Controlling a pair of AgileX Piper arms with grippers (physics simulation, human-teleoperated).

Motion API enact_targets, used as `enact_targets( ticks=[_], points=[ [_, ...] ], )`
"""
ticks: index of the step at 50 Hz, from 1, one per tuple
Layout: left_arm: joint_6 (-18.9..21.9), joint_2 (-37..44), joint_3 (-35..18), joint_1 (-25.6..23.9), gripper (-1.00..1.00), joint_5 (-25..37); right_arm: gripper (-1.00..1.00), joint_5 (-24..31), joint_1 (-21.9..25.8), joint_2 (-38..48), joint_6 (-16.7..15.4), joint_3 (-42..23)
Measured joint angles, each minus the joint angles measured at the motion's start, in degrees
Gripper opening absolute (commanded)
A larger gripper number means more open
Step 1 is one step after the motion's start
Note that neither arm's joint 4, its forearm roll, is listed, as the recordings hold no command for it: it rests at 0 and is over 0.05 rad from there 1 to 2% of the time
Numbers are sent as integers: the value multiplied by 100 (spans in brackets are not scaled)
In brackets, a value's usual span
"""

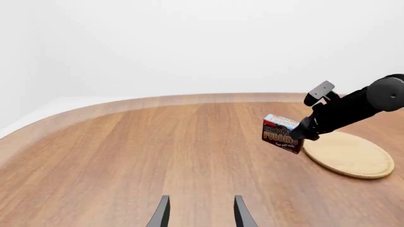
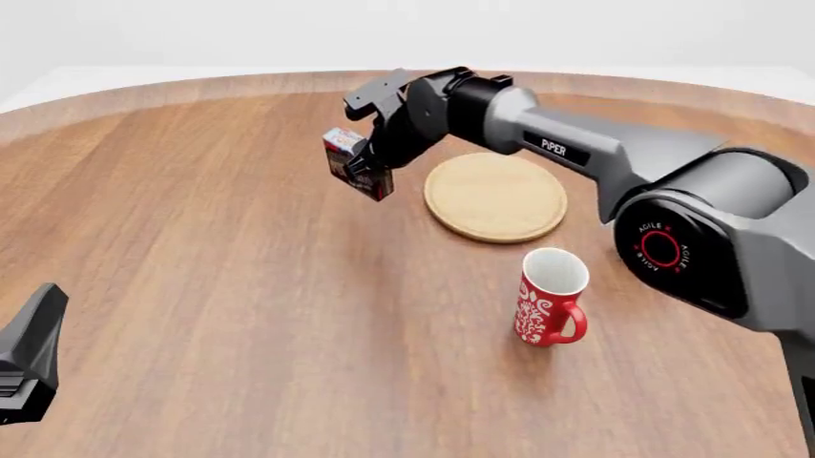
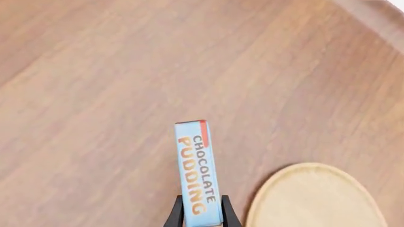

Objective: Put the chocolate pudding to the left of the plate.

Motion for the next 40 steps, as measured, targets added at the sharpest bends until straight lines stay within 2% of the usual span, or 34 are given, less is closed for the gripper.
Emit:
enact_targets(
  ticks=[40],
  points=[
    [0, 0, 0, 0, 100, 0, -100, 1171, -152, 1015, -113, -1621]
  ],
)
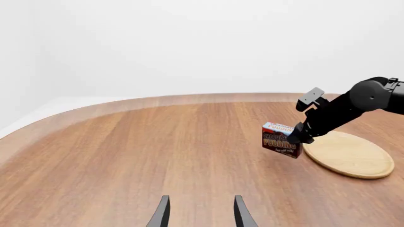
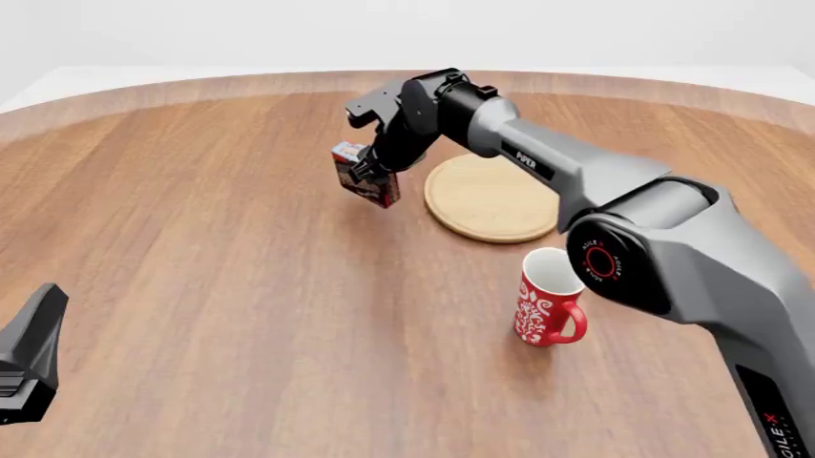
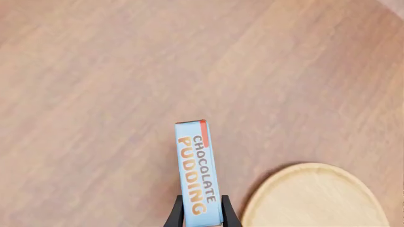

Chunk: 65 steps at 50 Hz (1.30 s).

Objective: Put the chocolate pudding to the left of the plate.

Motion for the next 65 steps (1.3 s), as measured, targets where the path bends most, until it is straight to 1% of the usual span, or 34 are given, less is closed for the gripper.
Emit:
enact_targets(
  ticks=[13, 42, 43, 53, 65],
  points=[
    [0, 0, 0, 0, 100, 0, -100, 280, -55, 242, -10, -411],
    [0, 0, 0, 0, 100, 0, -100, 575, -64, 460, -30, -744],
    [0, 0, 0, 0, 100, 0, 100, 576, -60, 453, -28, -732],
    [0, 0, 0, 0, 100, 0, 100, 562, -59, 250, 30, -706],
    [0, 0, 0, 0, 100, 0, 100, 361, -89, -63, -3, -339]
  ],
)
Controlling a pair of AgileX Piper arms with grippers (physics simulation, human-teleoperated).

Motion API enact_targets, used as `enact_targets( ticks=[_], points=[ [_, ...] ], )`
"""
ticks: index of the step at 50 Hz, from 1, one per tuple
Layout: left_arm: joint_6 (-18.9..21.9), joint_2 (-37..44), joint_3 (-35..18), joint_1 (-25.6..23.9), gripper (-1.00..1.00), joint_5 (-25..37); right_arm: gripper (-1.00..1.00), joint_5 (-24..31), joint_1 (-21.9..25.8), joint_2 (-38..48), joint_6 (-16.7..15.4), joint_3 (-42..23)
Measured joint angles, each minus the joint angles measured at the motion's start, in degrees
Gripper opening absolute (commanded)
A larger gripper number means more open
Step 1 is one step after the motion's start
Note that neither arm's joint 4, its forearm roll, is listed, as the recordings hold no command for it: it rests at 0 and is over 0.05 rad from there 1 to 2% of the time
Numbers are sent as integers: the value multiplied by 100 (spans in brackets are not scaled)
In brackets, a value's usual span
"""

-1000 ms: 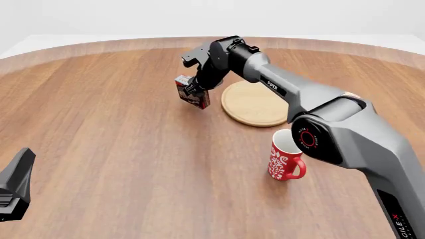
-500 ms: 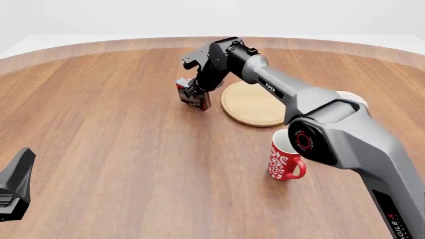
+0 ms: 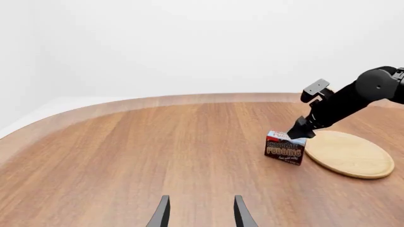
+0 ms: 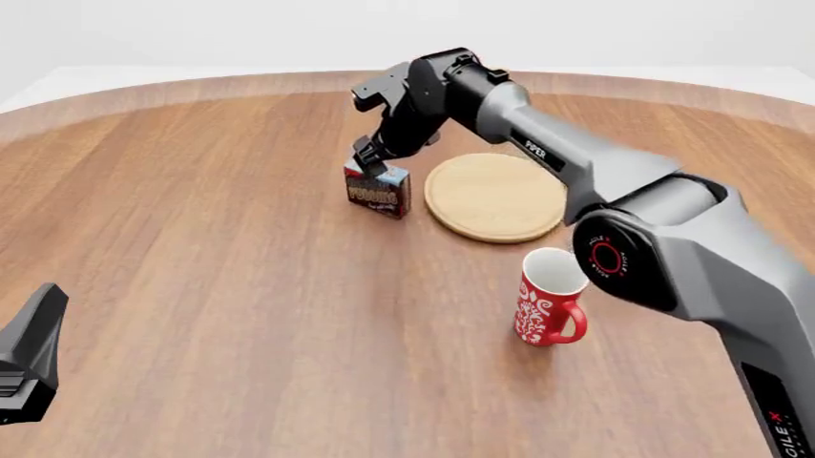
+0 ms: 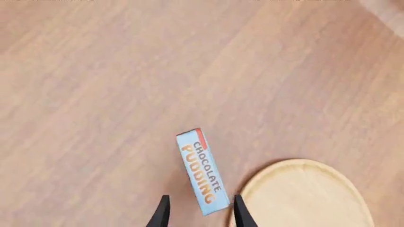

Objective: Put the chocolate pudding to the left of the plate.

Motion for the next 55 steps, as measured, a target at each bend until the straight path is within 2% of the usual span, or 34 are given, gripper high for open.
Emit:
enact_targets(
  ticks=[21, 42, 55],
  points=[
    [0, 0, 0, 0, 100, 0, 100, -534, 18, -793, 20, 1151],
    [0, 0, 0, 0, 100, 0, 100, -1705, 185, -2344, 280, 3270],
    [0, 0, 0, 0, 100, 0, 100, -2143, 291, -3459, 382, 4361]
  ],
)
